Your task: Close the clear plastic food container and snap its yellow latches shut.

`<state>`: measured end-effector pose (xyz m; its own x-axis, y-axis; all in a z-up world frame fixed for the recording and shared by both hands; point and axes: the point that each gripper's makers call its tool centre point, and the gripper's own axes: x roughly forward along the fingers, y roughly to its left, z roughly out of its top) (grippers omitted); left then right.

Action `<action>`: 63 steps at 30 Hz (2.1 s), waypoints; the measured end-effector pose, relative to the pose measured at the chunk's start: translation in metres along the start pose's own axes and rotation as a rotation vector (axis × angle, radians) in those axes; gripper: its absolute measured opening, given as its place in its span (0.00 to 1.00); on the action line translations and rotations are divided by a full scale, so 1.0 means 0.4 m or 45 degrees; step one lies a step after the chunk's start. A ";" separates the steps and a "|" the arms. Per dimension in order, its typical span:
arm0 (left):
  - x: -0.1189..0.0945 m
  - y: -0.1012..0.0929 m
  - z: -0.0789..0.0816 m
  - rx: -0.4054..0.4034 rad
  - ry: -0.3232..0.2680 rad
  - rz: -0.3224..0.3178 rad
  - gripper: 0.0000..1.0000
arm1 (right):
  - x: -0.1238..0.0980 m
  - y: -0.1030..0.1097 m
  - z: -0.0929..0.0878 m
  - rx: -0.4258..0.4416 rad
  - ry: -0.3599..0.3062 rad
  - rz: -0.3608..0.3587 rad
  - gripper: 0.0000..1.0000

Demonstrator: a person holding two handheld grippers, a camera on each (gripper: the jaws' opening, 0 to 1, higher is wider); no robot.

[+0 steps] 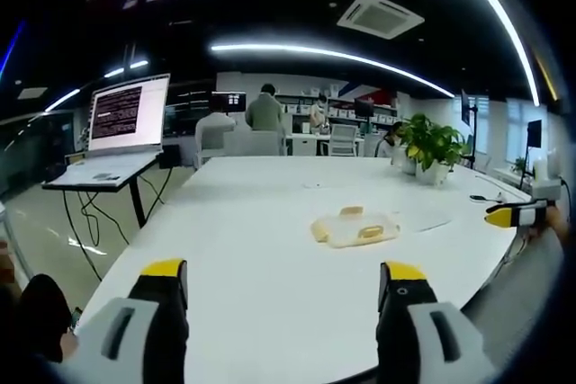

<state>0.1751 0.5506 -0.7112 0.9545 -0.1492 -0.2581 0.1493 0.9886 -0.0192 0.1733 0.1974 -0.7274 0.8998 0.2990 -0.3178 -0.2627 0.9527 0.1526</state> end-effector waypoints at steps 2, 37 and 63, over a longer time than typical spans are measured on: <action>0.000 0.002 0.001 0.002 -0.002 0.000 0.85 | 0.001 0.002 0.001 0.002 -0.001 0.002 0.79; 0.037 0.001 -0.001 -0.006 0.080 -0.120 0.99 | 0.014 0.011 0.004 0.018 0.046 0.005 0.79; 0.256 -0.044 0.062 0.484 0.195 -0.332 0.99 | 0.221 -0.082 0.130 -0.322 0.025 0.223 0.80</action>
<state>0.2767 0.5172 -0.7134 0.8279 -0.3583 -0.4315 0.4897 0.8369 0.2447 0.2796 0.1899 -0.7117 0.8270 0.4585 -0.3253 -0.4937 0.8691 -0.0301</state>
